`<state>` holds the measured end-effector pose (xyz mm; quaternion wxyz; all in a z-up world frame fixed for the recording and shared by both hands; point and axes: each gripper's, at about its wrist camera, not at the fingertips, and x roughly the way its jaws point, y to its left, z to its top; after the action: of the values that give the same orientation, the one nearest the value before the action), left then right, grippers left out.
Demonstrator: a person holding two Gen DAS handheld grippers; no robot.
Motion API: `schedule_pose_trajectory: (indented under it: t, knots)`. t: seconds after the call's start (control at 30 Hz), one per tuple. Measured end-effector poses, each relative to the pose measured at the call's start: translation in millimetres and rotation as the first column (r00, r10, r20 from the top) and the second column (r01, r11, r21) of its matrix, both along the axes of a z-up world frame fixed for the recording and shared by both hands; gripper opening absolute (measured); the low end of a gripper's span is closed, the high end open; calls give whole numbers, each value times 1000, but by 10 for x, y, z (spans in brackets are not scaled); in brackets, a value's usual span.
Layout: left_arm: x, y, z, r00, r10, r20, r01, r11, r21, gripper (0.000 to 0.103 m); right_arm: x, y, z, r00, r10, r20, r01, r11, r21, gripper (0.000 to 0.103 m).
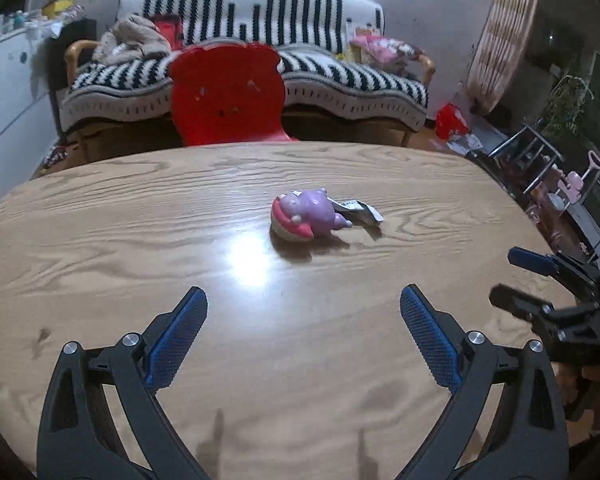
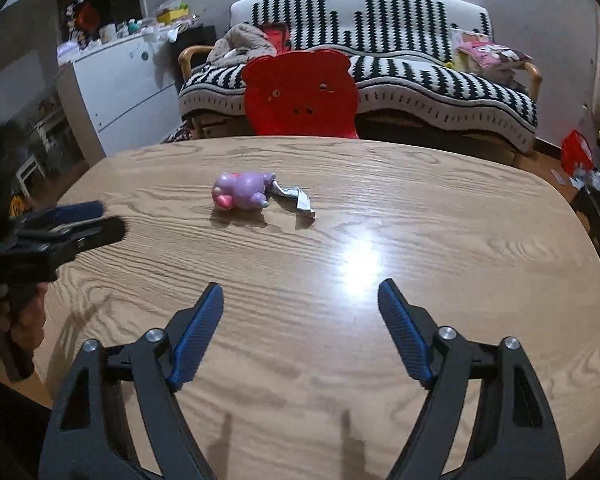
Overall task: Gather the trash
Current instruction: 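Swing both grippers back over the table toward the remaining trash, then grasp the pink-purple toy with the left gripper while the right grasps the white paper strip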
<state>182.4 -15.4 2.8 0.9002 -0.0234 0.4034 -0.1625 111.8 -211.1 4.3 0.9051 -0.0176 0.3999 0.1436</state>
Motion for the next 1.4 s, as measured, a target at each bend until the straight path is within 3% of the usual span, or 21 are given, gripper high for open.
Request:
schedule_pose_trajectory:
  t: [0.17, 0.37, 0.47, 0.53, 0.57, 0.6, 0.7, 0.93, 1.0, 1.07, 1.23, 1.4]
  knots:
    - [621, -219, -280, 996, 39, -75, -41, 999, -28, 94, 419, -61, -201, 999, 32, -28, -32, 999, 8, 71]
    - [1048, -492, -451, 996, 40, -80, -40, 999, 6, 94, 836, -33, -354, 996, 66, -57, -65, 998, 25, 71]
    - [1168, -553, -565, 996, 36, -80, -30, 997, 74, 94, 1009, 72, -428, 992, 105, -70, -105, 994, -5, 71]
    - [1206, -565, -587, 995, 23, -93, -16, 997, 74, 93, 1128, 135, -483, 990, 121, -78, -123, 992, -27, 70]
    - [1215, -549, -599, 995, 9, -95, -3, 998, 62, 88, 1175, 171, -515, 988, 129, -84, -132, 991, -35, 69]
    - [1221, -547, -608, 995, -10, -97, 15, 998, 58, 76, 1229, 209, -551, 987, 136, -89, -141, 989, -52, 69]
    - [1188, -555, -605, 996, -39, -80, 46, 995, 92, 68, 1366, 326, -634, 984, 151, -98, -161, 982, -102, 61]
    - [929, -296, -530, 996, -34, -77, 42, 995, 93, 64, 1653, 611, -709, 983, 158, -95, -167, 981, -96, 49]
    - [843, -205, -504, 996, -26, -84, 33, 996, 82, 64, 1658, 653, -710, 985, 151, -88, -159, 984, -86, 40]
    - [744, -116, -475, 996, -11, -85, 18, 997, 78, 64, 1637, 664, -697, 986, 136, -101, -144, 987, -69, 15]
    - [466, 7, -335, 996, 25, -82, -19, 997, 74, 63, 1247, 594, -554, 991, 102, -85, -108, 992, -70, 15]
    - [29, -86, -94, 998, 21, -65, -16, 998, 68, 63, 467, 270, -308, 997, 33, -63, -37, 996, -76, 15]
